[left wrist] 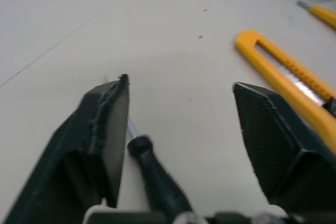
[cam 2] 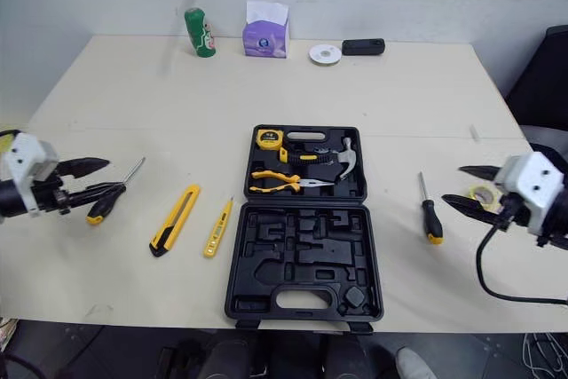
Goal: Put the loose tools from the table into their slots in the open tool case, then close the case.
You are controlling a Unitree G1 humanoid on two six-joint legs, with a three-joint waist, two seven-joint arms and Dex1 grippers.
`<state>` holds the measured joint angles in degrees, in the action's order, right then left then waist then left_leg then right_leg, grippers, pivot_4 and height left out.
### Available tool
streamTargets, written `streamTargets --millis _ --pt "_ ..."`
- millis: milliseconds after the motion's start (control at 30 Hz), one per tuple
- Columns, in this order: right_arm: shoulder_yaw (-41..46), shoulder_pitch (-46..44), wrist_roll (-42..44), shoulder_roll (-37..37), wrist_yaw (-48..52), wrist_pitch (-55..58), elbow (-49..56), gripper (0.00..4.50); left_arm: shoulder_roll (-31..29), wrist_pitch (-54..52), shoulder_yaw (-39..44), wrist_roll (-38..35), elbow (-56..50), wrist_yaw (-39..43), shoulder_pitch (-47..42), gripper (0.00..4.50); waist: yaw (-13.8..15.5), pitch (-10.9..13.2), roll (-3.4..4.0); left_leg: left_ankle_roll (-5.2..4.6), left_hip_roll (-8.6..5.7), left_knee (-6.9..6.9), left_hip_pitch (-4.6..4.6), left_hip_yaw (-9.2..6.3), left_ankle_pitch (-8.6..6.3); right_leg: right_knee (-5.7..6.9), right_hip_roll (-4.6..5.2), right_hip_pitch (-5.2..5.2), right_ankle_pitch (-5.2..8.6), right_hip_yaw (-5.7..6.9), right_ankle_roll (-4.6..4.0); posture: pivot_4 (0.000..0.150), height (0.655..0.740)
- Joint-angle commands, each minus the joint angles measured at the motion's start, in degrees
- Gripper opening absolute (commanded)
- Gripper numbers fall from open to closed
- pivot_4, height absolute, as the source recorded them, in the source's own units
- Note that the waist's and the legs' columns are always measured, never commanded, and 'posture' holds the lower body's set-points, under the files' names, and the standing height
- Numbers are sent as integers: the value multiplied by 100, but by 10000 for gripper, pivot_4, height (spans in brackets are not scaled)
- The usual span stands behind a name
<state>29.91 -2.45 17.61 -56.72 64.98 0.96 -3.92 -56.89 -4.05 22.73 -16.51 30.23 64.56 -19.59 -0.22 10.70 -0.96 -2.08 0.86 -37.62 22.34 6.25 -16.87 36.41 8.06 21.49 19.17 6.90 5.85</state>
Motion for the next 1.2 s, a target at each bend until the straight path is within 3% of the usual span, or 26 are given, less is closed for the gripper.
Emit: streamTargets --millis 33,233,467,833,1033,1200 --pt "676 274 -31 -59 -239 -311 -167 44428 -362 402 533 -57 630 -189 171 44480 -2 0 0 0 0 2 0 2 -1 0 1 1 0 0 0 1500 7400" --pt "1344 754 -104 -194 -413 -625 -845 44428 -879 934 994 -65 2311 -701 196 44480 -13 0 0 -1 -4 31 -15 14 -5 -38 8 1 0 -5 0 1500 7400" --pt "1844 1356 -442 -129 -741 -1640 -1742 44428 -1248 1446 1195 61 3487 -1297 728 44480 -50 0 0 3 -5 54 -24 26 -9 -45 12 7 0 -14 0 1500 7400" --pt "2429 2125 -358 166 -1721 -2645 -3117 44428 -1519 1835 1695 -117 4093 -1994 1876 44480 -142 0 -1 34 -7 62 -36 42 -42 -46 27 7 2 -2 -4 1500 7400" --pt "2105 2072 -108 227 -1472 -2525 -3196 44428 -1299 1754 1856 -336 3977 -1690 1964 44480 -144 -2 -2 -3 -6 63 -93 54 -71 -43 34 -29 3 -25 -5 1500 7400" --pt "1729 1787 158 247 -1149 -2269 -2833 44428 -1231 1752 1876 -482 3722 -1281 1837 44480 -164 -1 -1 23 -4 71 -94 63 -65 -42 33 -20 6 -32 -11 1500 7400"
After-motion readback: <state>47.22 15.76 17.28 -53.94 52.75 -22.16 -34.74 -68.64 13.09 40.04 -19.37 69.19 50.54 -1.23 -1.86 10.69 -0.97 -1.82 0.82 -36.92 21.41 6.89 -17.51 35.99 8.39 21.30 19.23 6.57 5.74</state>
